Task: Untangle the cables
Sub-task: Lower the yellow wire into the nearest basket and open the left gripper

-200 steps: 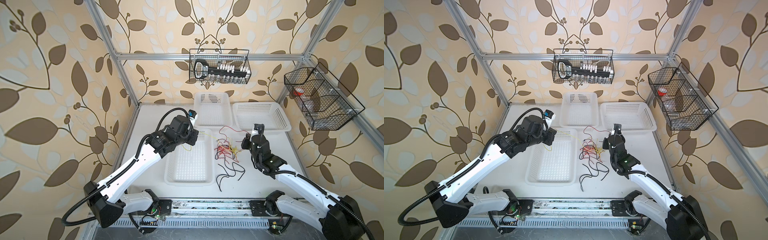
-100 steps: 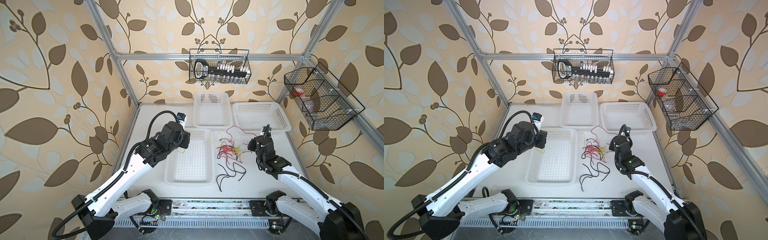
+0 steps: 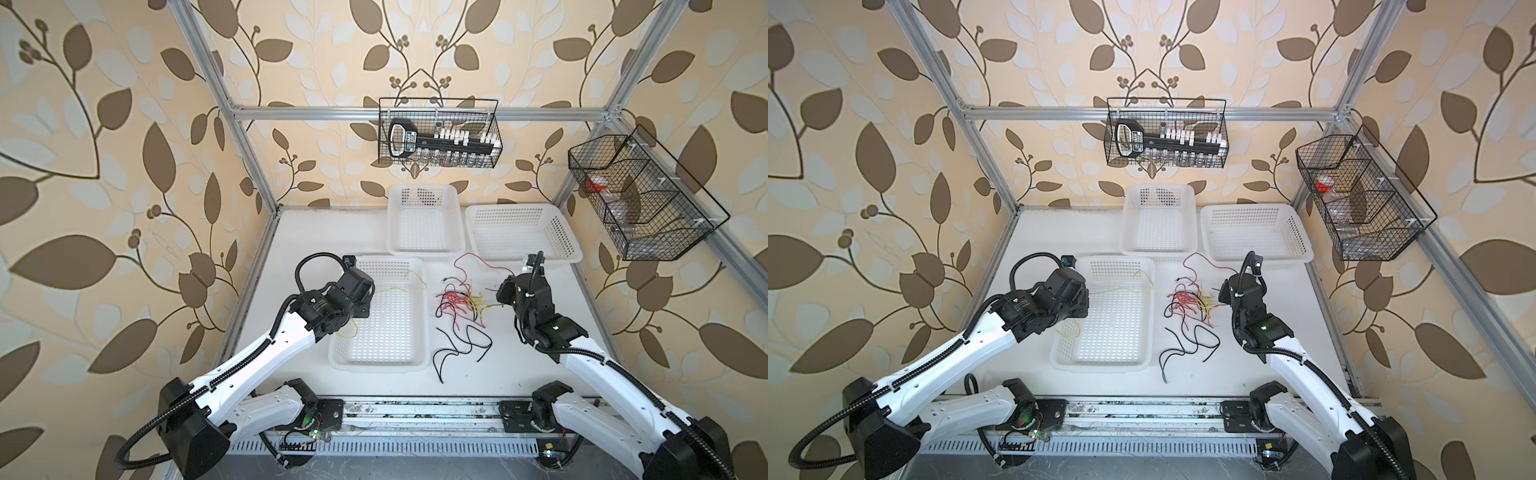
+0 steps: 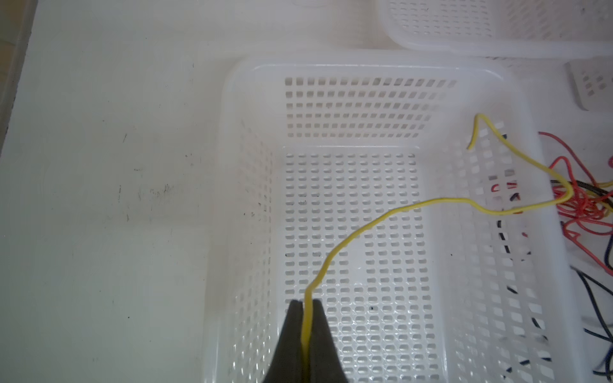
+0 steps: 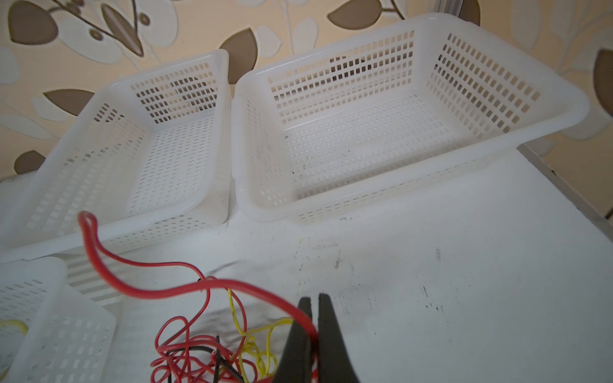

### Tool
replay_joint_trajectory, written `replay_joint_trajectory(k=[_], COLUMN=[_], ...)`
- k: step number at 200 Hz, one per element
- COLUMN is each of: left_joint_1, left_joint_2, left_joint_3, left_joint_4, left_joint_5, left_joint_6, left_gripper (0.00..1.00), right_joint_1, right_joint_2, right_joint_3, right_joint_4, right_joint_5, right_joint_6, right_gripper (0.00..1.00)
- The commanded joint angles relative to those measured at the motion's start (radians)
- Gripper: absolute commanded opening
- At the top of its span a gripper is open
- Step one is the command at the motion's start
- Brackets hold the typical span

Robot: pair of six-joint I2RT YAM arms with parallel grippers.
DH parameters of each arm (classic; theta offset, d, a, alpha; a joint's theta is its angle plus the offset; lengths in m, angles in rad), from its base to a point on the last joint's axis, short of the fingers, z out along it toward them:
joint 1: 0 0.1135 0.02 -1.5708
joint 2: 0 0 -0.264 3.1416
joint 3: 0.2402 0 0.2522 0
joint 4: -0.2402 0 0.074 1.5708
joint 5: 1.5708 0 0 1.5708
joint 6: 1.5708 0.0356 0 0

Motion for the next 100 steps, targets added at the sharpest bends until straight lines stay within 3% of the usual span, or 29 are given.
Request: replay_joint_trajectory(k=[1,14,50,88,100], left_joint_1=[0.001,0.001,0.002,0.002,0.002], left_joint_2=[0.027,0.046,0.092,0.117,0.11], left_joint_3=[0.001,0.0,0.001,0.051,0.064], left_joint_4=[0.024,0.025,0.07,0.081,0.097], left_joint_5=[-0.014,-0.015,-0.015,-0.021,-0.012], left_joint_6=[-0.067,-0.068,-0.053,-0.017,0.006], left_gripper=[0.08,0.12,0.39,0.97,0.99], right_joint_1=[0.025,0.036,0.042,0.042,0.043], right_joint_2=[0.0,0.002,0.002,0.001,0.008], right_joint_3=[0.004,0.009,0.015,0.035,0.044], right_joint_4=[-0.02,-0.024,-0.023,-0.021,-0.022], right_joint_5=[-0.019,-0.02,-0.056,-0.125,-0.149], right_joint_6=[-0.012,-0.019,-0.023,-0.048,-0.056], right_gripper=[0.0,0.0,0.0,0.0,0.0])
